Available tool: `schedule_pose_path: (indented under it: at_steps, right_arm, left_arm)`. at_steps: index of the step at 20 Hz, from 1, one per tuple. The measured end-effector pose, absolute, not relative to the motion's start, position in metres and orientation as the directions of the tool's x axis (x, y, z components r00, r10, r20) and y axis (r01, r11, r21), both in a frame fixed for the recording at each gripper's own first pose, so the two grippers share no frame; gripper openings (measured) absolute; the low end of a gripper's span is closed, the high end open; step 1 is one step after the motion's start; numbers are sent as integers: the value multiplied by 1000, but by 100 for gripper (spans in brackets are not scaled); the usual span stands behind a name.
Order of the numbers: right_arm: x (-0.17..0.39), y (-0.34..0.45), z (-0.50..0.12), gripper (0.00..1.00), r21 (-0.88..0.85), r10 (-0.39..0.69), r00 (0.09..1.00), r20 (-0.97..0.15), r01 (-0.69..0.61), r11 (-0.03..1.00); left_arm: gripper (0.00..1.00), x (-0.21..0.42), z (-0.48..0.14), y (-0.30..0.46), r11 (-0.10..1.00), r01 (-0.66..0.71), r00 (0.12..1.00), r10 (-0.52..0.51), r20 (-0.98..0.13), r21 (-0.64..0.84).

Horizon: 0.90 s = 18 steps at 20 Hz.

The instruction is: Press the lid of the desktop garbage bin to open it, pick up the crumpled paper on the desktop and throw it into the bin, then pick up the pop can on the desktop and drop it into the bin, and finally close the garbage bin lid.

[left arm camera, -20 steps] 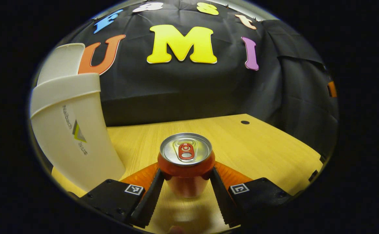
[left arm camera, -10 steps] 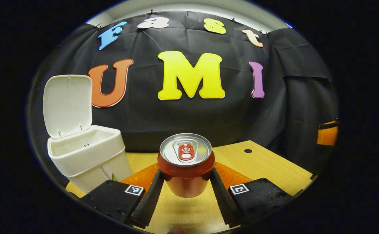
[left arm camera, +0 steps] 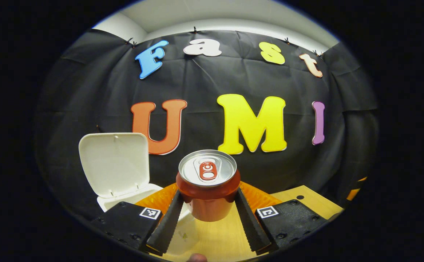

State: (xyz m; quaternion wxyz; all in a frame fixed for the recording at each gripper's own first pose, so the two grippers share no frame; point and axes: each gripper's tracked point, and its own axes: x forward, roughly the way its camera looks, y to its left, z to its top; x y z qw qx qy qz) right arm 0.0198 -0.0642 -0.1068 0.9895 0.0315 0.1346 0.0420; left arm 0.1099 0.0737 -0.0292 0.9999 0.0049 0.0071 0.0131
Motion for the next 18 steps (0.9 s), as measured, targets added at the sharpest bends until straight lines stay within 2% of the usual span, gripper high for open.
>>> schedule_pose_path:
  at_steps: [4, 8, 15, 18]
  right_arm:
    - [30, -50, -105, 78, 81, 122, 957, -263, -104, 991]
    - [37, -34, -103, 78, 97, 147, 953, -264, -125, 987]
    - [43, -16, -104, 77, 96, 169, 947, -274, -148, 984]
    - [45, -11, -106, 77, 88, 171, 945, -280, -152, 984]
  left_arm:
    - [80, 121, -24, 126, 992, -118, 993, 119, -11, 43]
    - [81, 129, -43, 172, 979, -197, 977, 201, -78, 54]
    - [81, 143, -90, 211, 962, -271, 937, 273, -218, 37]
    - [81, 147, -113, 210, 962, -271, 916, 270, -297, 39]
